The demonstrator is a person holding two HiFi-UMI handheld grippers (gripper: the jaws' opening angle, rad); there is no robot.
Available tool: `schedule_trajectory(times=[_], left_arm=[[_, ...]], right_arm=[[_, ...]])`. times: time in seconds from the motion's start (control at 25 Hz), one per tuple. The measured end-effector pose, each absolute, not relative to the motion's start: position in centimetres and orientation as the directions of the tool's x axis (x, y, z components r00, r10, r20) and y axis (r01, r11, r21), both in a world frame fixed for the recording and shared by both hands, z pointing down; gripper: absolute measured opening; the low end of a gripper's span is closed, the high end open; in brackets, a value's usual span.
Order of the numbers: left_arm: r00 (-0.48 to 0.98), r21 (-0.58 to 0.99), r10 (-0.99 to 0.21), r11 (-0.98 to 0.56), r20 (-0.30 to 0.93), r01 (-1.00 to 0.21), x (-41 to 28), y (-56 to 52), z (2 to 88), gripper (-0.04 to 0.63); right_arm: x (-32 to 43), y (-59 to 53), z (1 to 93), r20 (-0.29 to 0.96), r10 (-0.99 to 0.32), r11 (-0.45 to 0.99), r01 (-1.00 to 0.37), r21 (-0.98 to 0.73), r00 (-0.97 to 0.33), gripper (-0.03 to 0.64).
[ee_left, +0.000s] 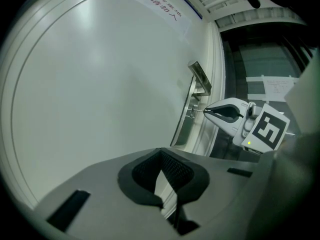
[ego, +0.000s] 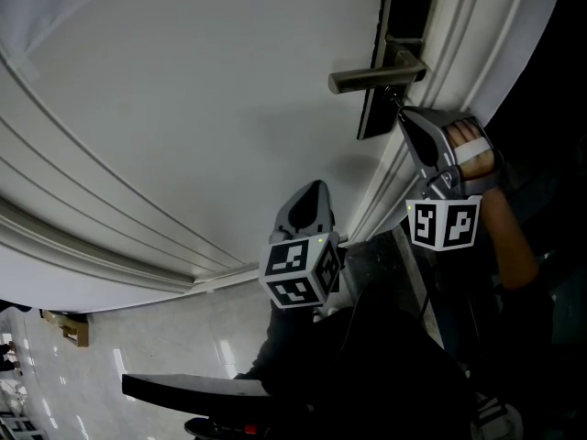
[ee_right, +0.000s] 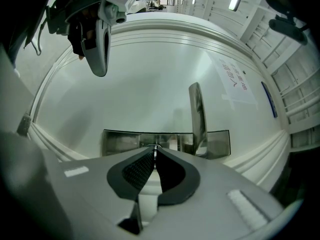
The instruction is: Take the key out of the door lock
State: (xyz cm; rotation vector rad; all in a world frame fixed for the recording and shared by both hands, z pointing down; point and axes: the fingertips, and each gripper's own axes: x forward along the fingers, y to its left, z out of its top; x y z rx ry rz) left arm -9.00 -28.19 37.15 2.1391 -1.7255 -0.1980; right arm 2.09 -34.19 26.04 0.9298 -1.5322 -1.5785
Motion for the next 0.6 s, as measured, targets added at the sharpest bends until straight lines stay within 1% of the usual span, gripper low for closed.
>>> schedule_trajectory(times=[0.6], left_arm=[[0.233,0.381,-0.965,-0.172,0.12,-0.908,-8.95,-28.34,37.01,0.0]], right_arm=[[2.31,-34.12,26.06,-0.007,-0.885,-0.019,0.022,1.0,-0.465,0.012]])
